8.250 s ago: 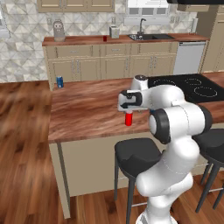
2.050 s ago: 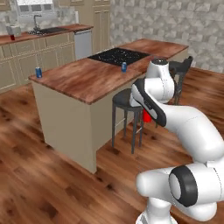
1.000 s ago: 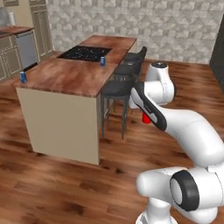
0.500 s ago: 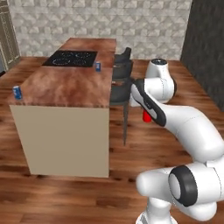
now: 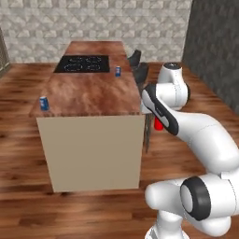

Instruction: Four empty soda cans are scattered around the kitchen. Gather all the cans and cluster them next to the stove for recycling.

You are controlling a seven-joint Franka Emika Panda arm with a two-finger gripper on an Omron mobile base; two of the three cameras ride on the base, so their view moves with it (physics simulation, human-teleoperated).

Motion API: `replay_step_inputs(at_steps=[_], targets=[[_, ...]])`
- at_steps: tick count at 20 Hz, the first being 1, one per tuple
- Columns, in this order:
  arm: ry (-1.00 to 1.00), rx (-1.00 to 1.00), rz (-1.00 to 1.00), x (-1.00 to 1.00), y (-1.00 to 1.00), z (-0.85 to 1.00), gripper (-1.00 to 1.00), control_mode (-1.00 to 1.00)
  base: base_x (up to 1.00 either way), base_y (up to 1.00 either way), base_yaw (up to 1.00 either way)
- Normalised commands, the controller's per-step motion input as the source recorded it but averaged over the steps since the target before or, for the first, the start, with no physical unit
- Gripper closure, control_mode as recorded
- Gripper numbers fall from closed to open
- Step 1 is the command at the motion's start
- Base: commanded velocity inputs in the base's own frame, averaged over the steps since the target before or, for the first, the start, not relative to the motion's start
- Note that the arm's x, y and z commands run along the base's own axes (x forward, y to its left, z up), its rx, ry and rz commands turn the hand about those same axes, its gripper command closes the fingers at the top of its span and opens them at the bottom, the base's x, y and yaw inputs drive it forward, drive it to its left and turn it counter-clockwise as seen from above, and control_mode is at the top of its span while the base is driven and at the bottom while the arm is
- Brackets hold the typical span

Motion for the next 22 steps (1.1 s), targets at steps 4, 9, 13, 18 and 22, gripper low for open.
replay_step_inputs(at_steps=[4,9,13,18,22], targets=[[0.0,0.0,0.0,0.0,0.0,0.0,1.0,1.0,0.0,1.0,-0.27],[0.0,0.0,0.0,0.0,0.0,0.0,1.0,1.0,0.0,1.0,-0.32],[0.0,0.0,0.0,0.0,0.0,0.0,1.0,1.0,-0.06,1.0,-0.37],[0.0,0.0,0.0,0.0,0.0,0.0,1.0,1.0,-0.07,1.0,-0.45],[0.0,0.0,0.0,0.0,0.0,0.0,1.0,1.0,0.0,1.0,-0.58]])
